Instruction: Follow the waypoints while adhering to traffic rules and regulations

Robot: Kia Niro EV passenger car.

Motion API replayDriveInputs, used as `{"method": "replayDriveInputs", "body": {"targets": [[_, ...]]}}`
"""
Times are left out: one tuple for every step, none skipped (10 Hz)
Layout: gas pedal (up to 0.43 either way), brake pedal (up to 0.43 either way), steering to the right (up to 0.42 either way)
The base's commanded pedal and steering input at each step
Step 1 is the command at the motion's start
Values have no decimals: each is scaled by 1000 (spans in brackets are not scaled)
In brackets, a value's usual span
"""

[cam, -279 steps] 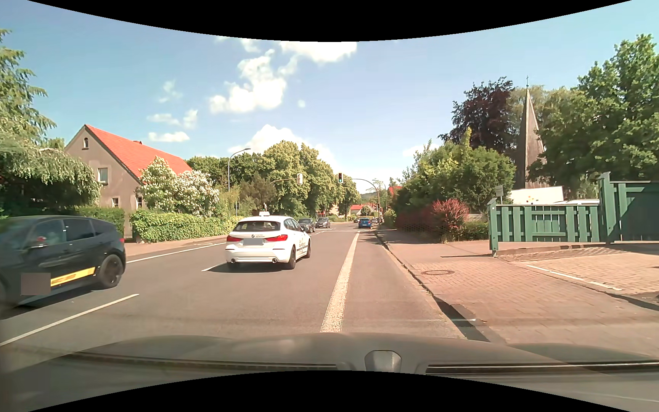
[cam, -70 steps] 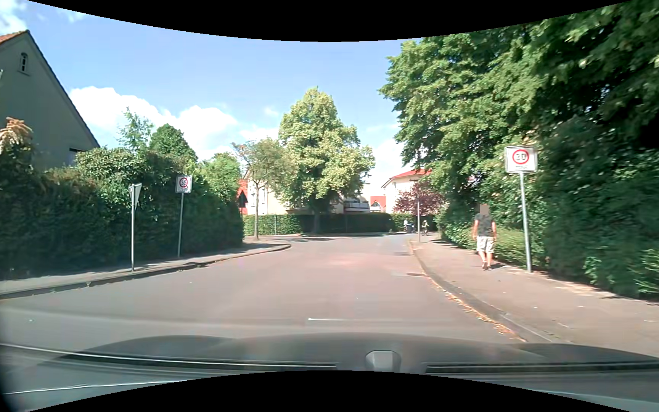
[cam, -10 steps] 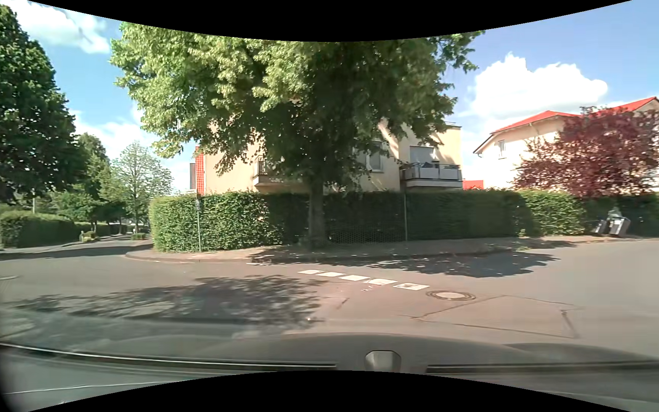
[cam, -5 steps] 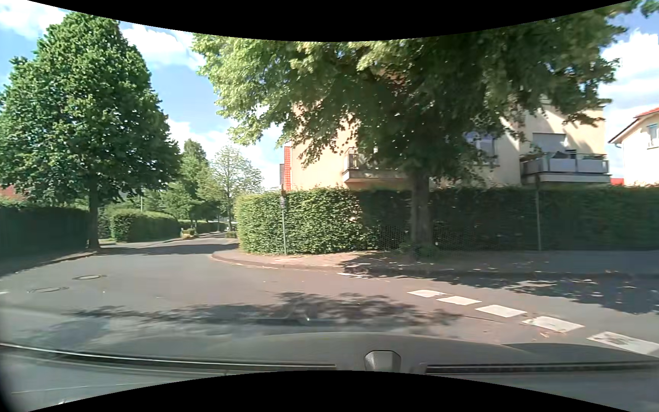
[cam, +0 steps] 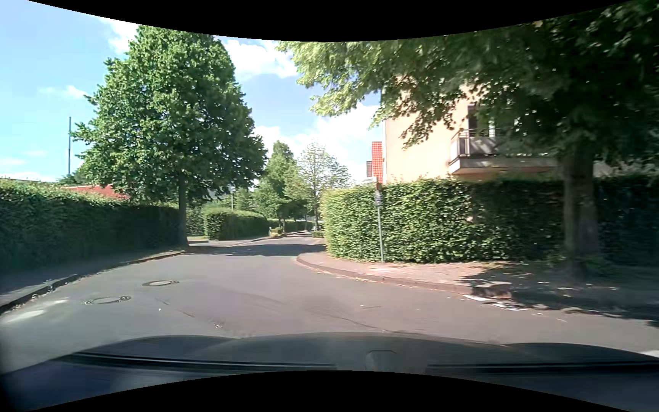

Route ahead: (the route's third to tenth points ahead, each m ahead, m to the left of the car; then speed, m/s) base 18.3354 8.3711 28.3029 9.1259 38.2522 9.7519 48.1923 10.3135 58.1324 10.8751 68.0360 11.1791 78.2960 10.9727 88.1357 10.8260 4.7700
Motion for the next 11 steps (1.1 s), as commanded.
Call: {"method": "replayDriveInputs", "body": {"targets": [[157, 6, -397], [157, 6, -361], [157, 6, -330], [157, 6, -296], [189, 6, -255], [189, 6, -223], [177, 6, -187], [177, 6, -151], [169, 6, -124], [169, 6, -102], [169, 6, -84]]}}
